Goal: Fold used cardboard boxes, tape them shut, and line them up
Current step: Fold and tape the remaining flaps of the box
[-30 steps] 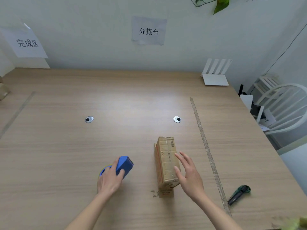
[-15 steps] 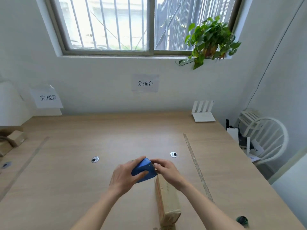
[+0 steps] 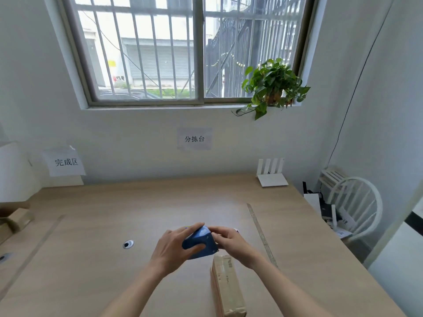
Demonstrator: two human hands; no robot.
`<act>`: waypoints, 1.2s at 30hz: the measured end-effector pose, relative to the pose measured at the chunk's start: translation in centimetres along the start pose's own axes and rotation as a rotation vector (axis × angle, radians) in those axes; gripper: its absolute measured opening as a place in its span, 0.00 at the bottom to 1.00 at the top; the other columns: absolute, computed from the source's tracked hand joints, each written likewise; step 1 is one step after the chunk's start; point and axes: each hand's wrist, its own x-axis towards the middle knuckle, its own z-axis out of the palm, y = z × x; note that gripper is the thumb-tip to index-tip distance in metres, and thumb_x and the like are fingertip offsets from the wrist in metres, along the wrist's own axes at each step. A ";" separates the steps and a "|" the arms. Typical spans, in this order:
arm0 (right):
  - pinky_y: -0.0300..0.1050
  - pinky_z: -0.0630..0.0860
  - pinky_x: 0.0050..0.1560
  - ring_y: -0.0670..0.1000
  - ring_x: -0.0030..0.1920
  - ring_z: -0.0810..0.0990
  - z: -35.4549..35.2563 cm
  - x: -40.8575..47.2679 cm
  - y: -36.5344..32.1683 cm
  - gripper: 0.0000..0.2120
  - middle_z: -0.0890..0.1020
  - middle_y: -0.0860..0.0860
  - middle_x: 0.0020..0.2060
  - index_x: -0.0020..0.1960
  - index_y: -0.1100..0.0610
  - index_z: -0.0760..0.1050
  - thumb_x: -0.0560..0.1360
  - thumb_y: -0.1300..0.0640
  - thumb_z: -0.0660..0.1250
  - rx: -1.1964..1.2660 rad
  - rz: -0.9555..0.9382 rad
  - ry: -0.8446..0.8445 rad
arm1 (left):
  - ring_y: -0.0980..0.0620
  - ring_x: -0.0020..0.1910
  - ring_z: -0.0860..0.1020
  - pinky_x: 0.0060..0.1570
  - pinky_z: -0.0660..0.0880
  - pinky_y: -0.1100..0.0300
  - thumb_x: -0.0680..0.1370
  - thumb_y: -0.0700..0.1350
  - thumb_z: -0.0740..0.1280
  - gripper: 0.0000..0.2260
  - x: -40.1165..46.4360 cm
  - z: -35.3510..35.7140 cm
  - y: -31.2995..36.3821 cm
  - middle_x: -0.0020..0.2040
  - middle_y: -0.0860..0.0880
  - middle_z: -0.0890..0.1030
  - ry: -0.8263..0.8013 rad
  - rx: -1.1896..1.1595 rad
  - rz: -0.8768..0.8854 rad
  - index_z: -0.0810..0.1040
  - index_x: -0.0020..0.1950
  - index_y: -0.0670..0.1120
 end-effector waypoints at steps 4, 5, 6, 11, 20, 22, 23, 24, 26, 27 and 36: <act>0.44 0.80 0.59 0.47 0.61 0.81 -0.4 -0.2 0.0 0.16 0.82 0.49 0.62 0.70 0.53 0.76 0.85 0.58 0.57 0.008 0.005 0.000 | 0.59 0.49 0.78 0.52 0.73 0.61 0.75 0.68 0.61 0.26 0.2 0.0 0.4 0.61 0.64 0.80 -0.020 0.005 0.034 0.65 0.73 0.68; 0.46 0.80 0.59 0.47 0.61 0.81 -0.5 -0.2 0.0 0.16 0.82 0.49 0.62 0.70 0.53 0.75 0.85 0.59 0.57 0.008 -0.001 0.001 | 0.58 0.49 0.78 0.52 0.73 0.60 0.75 0.68 0.62 0.26 0.4 0.0 0.5 0.60 0.64 0.80 -0.022 0.003 0.040 0.64 0.73 0.69; 0.47 0.80 0.60 0.47 0.61 0.81 -0.6 -0.2 0.0 0.16 0.82 0.49 0.63 0.70 0.52 0.75 0.85 0.59 0.56 0.009 -0.007 0.003 | 0.58 0.49 0.78 0.52 0.73 0.60 0.76 0.68 0.62 0.26 0.5 0.0 0.6 0.60 0.64 0.80 -0.023 0.002 0.043 0.64 0.73 0.69; 0.44 0.81 0.58 0.47 0.64 0.78 -1.3 0.0 -0.1 0.15 0.73 0.48 0.67 0.70 0.48 0.76 0.85 0.53 0.59 0.020 -0.009 0.039 | 0.58 0.47 0.78 0.51 0.74 0.59 0.76 0.68 0.62 0.25 1.0 0.1 1.5 0.59 0.64 0.81 -0.034 0.012 0.084 0.61 0.73 0.72; 0.47 0.82 0.55 0.48 0.60 0.82 -3.0 -0.3 0.3 0.14 0.84 0.48 0.60 0.68 0.52 0.77 0.85 0.55 0.61 0.032 -0.004 0.008 | 0.63 0.55 0.78 0.55 0.72 0.61 0.76 0.68 0.62 0.25 1.5 0.2 3.0 0.63 0.65 0.78 -0.065 0.039 0.097 0.65 0.73 0.69; 0.48 0.82 0.56 0.50 0.59 0.83 -3.2 -0.1 0.7 0.13 0.84 0.51 0.59 0.66 0.54 0.79 0.84 0.55 0.63 0.059 0.007 0.032 | 0.63 0.56 0.77 0.56 0.71 0.62 0.76 0.68 0.62 0.26 1.5 0.4 3.3 0.64 0.66 0.78 -0.074 0.045 0.101 0.64 0.73 0.69; 0.50 0.82 0.57 0.51 0.58 0.83 -3.3 0.0 0.9 0.12 0.84 0.52 0.57 0.64 0.55 0.79 0.84 0.55 0.64 0.072 0.013 0.043 | 0.63 0.57 0.77 0.57 0.71 0.62 0.76 0.68 0.62 0.26 1.6 0.5 3.5 0.64 0.66 0.77 -0.080 0.045 0.105 0.64 0.73 0.70; 0.52 0.82 0.57 0.53 0.58 0.84 -3.5 0.1 1.2 0.11 0.85 0.54 0.56 0.63 0.56 0.80 0.83 0.55 0.65 0.082 0.017 0.052 | 0.63 0.57 0.77 0.56 0.72 0.62 0.76 0.68 0.62 0.25 1.7 0.5 3.6 0.64 0.66 0.77 -0.087 0.042 0.109 0.64 0.73 0.70; 0.54 0.82 0.58 0.54 0.57 0.84 -3.7 0.2 1.5 0.10 0.85 0.55 0.55 0.60 0.57 0.81 0.82 0.54 0.67 0.101 0.023 0.062 | 0.63 0.56 0.77 0.55 0.73 0.62 0.76 0.67 0.63 0.25 1.8 0.6 3.8 0.63 0.66 0.78 -0.096 0.036 0.109 0.63 0.73 0.71; 0.53 0.82 0.58 0.54 0.57 0.84 -3.8 0.3 1.6 0.10 0.85 0.55 0.54 0.59 0.57 0.82 0.82 0.54 0.67 0.113 0.031 0.064 | 0.63 0.55 0.77 0.54 0.73 0.62 0.76 0.67 0.63 0.25 1.9 0.7 3.8 0.63 0.66 0.78 -0.098 0.036 0.108 0.64 0.73 0.71; 0.42 0.81 0.49 0.50 0.49 0.86 -4.9 0.4 1.9 0.10 0.86 0.59 0.50 0.55 0.63 0.83 0.80 0.57 0.69 0.214 0.037 0.095 | 0.62 0.52 0.78 0.49 0.71 0.67 0.76 0.66 0.65 0.25 2.3 0.9 4.6 0.61 0.65 0.79 -0.104 0.002 0.104 0.66 0.73 0.68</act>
